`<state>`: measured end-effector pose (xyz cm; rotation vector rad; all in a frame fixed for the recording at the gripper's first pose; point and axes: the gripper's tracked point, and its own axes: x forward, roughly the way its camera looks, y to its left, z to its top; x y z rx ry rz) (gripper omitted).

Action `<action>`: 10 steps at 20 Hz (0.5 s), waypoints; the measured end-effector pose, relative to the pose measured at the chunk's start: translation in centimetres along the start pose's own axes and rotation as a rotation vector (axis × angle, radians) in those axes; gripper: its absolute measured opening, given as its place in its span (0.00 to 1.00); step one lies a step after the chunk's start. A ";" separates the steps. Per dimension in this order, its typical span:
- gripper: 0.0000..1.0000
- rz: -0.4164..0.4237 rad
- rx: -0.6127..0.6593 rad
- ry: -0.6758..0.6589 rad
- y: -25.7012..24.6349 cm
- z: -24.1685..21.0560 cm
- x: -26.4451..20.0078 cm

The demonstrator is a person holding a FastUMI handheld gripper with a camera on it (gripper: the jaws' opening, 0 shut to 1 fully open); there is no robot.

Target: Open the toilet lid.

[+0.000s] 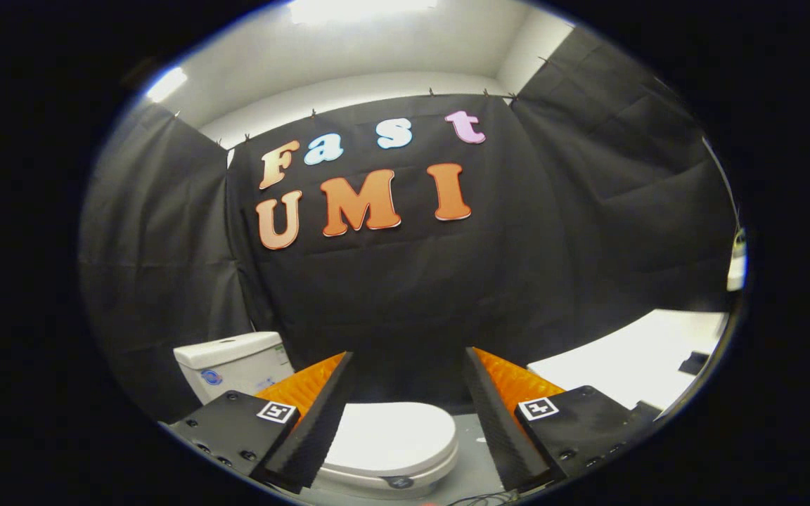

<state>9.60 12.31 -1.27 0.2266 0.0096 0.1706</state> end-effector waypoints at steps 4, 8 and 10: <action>0.98 0.055 0.198 0.108 0.4 -5.7 1.4; 0.98 0.019 0.388 0.217 -1.3 -11.5 2.2; 0.98 -0.001 0.464 0.256 -2.3 -14.4 2.0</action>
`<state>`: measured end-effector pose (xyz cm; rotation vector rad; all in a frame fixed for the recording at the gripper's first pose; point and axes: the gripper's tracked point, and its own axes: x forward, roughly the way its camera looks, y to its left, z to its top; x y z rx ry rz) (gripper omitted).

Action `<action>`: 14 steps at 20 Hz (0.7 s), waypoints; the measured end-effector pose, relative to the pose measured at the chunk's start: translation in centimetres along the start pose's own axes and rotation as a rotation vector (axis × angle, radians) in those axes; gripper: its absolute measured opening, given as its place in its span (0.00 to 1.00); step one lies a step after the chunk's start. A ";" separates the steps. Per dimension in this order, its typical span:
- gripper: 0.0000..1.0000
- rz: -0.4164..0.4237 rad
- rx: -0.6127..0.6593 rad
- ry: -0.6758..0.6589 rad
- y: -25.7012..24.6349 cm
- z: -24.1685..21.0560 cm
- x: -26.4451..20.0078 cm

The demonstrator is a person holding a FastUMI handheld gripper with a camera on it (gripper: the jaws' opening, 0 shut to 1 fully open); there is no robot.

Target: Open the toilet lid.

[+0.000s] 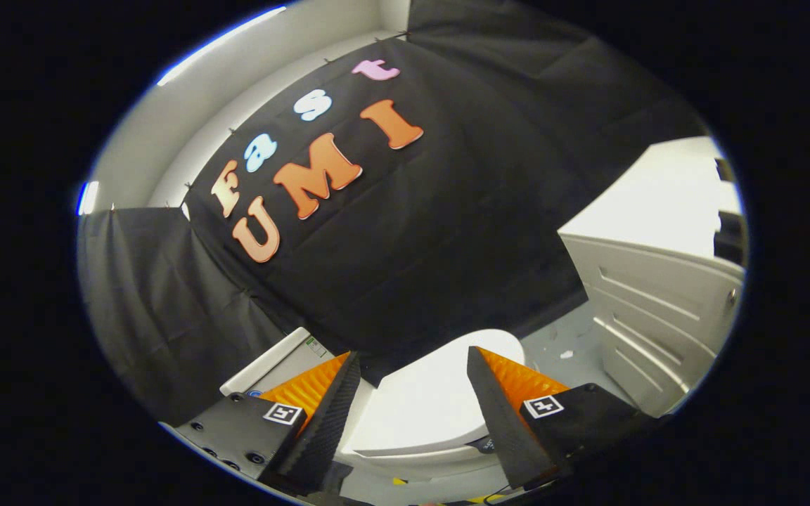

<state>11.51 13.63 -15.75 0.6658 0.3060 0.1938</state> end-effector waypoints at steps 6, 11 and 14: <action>0.99 -0.103 0.156 0.209 -6.7 -9.8 2.1; 0.98 -0.174 0.360 0.295 -9.6 -13.6 3.4; 0.97 -0.207 0.443 0.280 -11.2 -14.0 3.5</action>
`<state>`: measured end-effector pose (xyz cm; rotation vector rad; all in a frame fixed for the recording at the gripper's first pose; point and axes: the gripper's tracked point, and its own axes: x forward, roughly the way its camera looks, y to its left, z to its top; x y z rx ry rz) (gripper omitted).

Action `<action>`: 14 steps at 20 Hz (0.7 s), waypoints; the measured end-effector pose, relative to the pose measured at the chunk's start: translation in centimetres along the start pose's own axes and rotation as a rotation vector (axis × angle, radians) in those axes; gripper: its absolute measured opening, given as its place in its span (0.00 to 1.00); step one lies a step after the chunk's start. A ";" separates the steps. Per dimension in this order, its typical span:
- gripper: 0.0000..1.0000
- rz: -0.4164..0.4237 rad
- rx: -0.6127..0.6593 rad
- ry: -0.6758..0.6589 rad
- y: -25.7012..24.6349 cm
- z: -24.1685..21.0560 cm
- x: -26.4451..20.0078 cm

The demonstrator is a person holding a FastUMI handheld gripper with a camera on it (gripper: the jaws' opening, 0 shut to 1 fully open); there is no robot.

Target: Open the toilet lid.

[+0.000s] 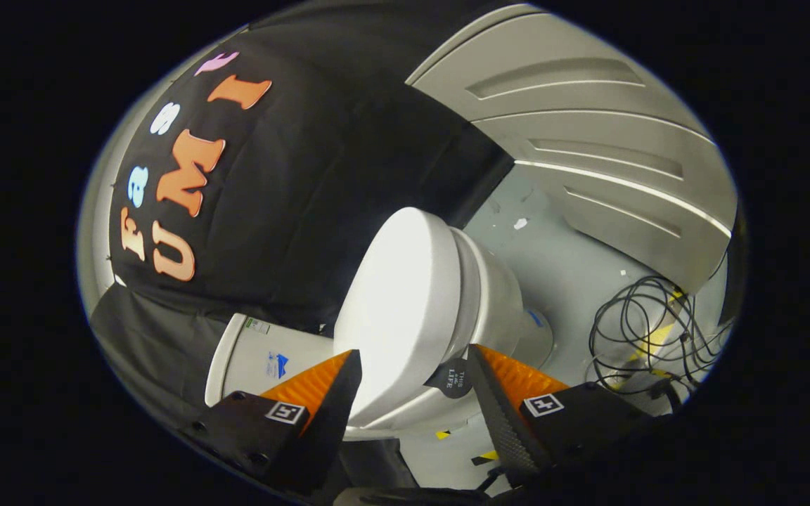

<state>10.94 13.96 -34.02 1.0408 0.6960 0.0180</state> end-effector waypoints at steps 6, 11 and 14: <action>0.87 -0.016 0.093 0.099 -1.5 -3.5 2.1; 0.76 -0.043 0.117 0.146 -2.2 -5.0 3.0; 0.74 -0.041 0.112 0.160 -2.1 -5.3 3.2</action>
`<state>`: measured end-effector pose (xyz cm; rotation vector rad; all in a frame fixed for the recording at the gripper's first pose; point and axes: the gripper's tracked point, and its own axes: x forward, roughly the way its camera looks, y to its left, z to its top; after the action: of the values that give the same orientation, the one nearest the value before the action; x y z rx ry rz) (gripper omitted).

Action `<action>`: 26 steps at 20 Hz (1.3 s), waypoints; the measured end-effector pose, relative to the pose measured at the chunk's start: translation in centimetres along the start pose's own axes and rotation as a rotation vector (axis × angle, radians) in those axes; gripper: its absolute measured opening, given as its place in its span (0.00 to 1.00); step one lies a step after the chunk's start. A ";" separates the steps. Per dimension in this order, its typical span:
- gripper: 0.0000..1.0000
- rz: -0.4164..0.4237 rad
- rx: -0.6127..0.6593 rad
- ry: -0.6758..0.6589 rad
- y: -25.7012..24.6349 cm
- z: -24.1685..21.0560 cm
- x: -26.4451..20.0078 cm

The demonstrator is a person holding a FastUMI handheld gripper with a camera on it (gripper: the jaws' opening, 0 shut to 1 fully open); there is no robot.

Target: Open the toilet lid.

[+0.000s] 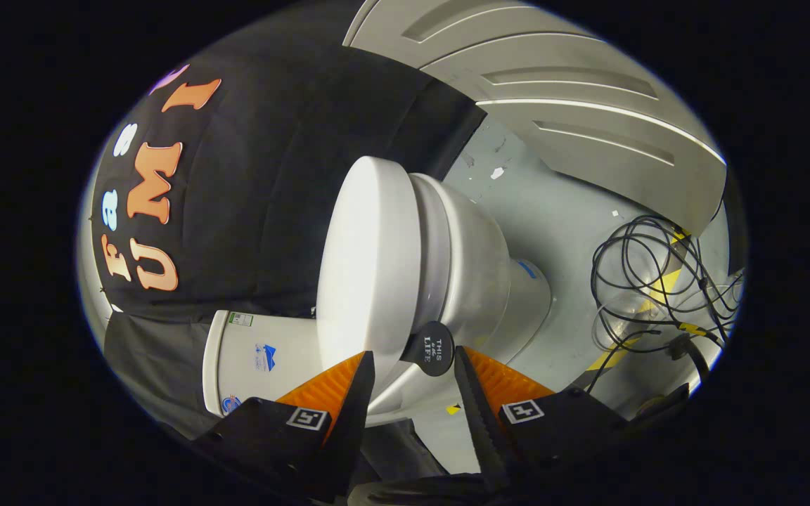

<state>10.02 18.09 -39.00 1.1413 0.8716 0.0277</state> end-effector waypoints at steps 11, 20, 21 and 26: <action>0.71 0.050 0.091 -0.016 0.2 0.6 0.7; 0.36 0.006 0.127 -0.044 -1.1 1.4 0.8; 0.36 0.008 0.127 -0.036 -1.1 1.3 1.1; 0.36 -0.009 0.117 -0.015 -1.4 0.8 2.7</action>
<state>11.85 18.01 -41.56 1.2450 0.8748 -0.0398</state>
